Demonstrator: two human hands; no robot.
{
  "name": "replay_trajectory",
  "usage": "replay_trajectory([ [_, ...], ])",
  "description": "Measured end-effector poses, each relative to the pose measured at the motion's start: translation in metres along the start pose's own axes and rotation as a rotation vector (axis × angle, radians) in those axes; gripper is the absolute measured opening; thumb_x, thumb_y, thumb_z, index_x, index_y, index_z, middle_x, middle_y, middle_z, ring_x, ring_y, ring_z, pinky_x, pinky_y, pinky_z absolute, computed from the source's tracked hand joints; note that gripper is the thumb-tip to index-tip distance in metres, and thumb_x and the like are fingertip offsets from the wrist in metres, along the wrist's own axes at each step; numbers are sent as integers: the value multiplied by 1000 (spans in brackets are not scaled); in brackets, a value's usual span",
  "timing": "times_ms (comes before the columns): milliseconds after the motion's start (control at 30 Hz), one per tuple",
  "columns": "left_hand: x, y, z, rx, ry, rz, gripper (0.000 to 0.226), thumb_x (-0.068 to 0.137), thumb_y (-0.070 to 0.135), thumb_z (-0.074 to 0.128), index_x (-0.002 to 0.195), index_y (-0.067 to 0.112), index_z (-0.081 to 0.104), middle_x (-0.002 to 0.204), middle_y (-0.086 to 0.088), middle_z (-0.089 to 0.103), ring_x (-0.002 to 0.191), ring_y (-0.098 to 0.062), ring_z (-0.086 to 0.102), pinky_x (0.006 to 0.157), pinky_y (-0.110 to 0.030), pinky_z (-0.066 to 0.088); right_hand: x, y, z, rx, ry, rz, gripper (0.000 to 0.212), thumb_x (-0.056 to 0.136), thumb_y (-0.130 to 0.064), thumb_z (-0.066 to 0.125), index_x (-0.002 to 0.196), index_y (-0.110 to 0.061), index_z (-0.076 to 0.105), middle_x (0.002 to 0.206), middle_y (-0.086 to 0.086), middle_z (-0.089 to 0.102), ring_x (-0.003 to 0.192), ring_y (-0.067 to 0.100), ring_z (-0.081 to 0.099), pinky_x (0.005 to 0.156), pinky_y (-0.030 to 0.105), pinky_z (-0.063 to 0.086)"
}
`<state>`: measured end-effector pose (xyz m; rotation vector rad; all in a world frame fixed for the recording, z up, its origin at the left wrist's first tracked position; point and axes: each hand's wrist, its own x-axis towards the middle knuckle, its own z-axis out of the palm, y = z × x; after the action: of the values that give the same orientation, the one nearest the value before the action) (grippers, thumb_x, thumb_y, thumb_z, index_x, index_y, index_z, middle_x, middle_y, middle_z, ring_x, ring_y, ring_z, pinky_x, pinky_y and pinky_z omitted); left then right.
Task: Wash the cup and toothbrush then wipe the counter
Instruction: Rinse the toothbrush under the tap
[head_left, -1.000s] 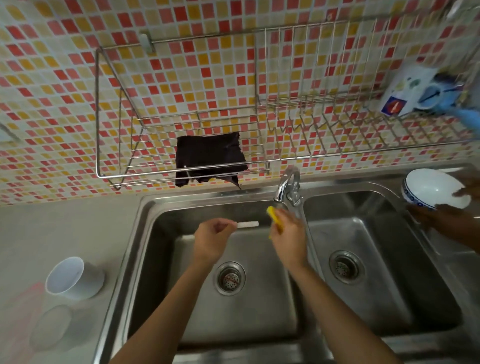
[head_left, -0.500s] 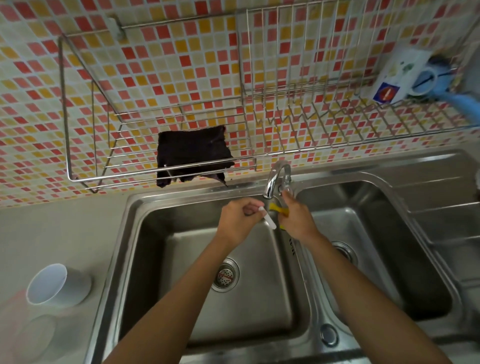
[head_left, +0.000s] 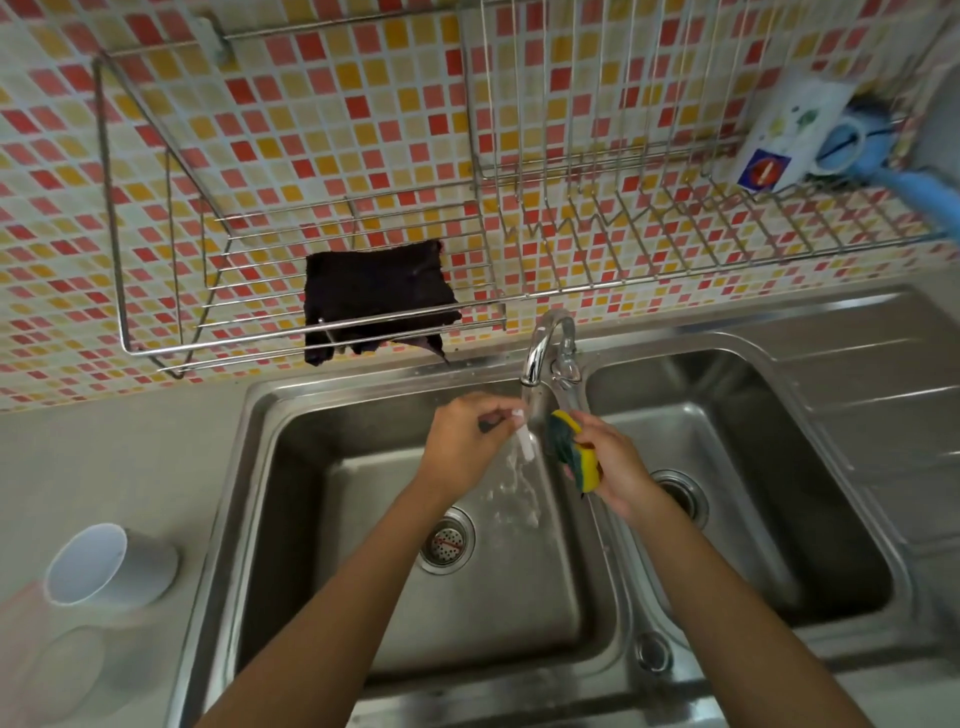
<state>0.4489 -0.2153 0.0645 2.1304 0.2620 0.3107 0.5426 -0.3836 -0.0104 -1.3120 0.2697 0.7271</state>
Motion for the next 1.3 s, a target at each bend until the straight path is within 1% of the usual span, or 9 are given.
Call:
replay_trajectory([
  [67,2,7,2,-5,7,15,19,84,13,73,103,17,75,101,-1,74,92,-12,69,84,-8,47,-1,4,1,166,-88,107,46,89,-8,38,131,-21,53,109,13,63,82,24,61,58,28,48],
  [167,3,12,6,1,-10,50,20,84,11,72,104,15,75,103,-1,75,95,-10,69,89,-16,51,-6,8,6,282,-187,183,39,90,-19,51,129,-18,53,97,11,66,74,21,65,52,25,48],
  [300,-6,6,-3,25,29,26,21,86,13,70,106,18,74,100,2,75,89,-4,69,85,-15,52,-11,8,19,182,-252,174,37,87,-16,65,123,-14,54,97,15,67,76,27,65,47,25,50],
  [400,-17,-8,-20,75,83,-23,22,85,13,71,107,15,73,99,1,75,87,4,64,78,1,43,-11,6,31,74,-245,137,20,90,-10,61,108,-8,51,94,22,65,76,31,63,43,26,47],
  [567,-44,-38,-52,204,145,-107,23,86,16,70,109,15,72,105,-1,74,89,0,63,78,5,38,-9,4,47,-180,-249,-10,9,98,-19,52,102,-11,51,78,8,64,50,11,44,38,19,28],
  [800,-58,-54,-63,227,187,-166,23,86,18,70,108,14,73,105,-2,74,89,-3,64,79,1,39,-4,14,53,-365,-194,-39,18,101,-33,41,95,-21,54,59,-5,40,45,7,30,39,22,23],
  [1133,-59,-54,-59,197,185,-179,22,85,20,71,106,15,74,100,-1,74,86,-3,64,75,3,41,22,5,44,-521,16,-206,23,101,-34,37,84,-26,51,63,-3,47,49,11,38,45,27,28],
  [1233,-57,-55,-58,200,182,-176,21,85,20,71,105,14,74,99,-1,74,85,-4,64,74,2,42,32,-9,44,-626,18,-244,17,102,-31,36,98,-25,52,83,1,62,54,14,51,48,27,34],
  [1300,-57,-57,-58,202,177,-201,20,85,22,71,104,16,74,98,1,74,87,-5,65,74,-1,43,36,-18,45,-660,-5,-233,22,103,-27,36,119,-21,50,106,4,60,64,15,63,48,26,38],
])
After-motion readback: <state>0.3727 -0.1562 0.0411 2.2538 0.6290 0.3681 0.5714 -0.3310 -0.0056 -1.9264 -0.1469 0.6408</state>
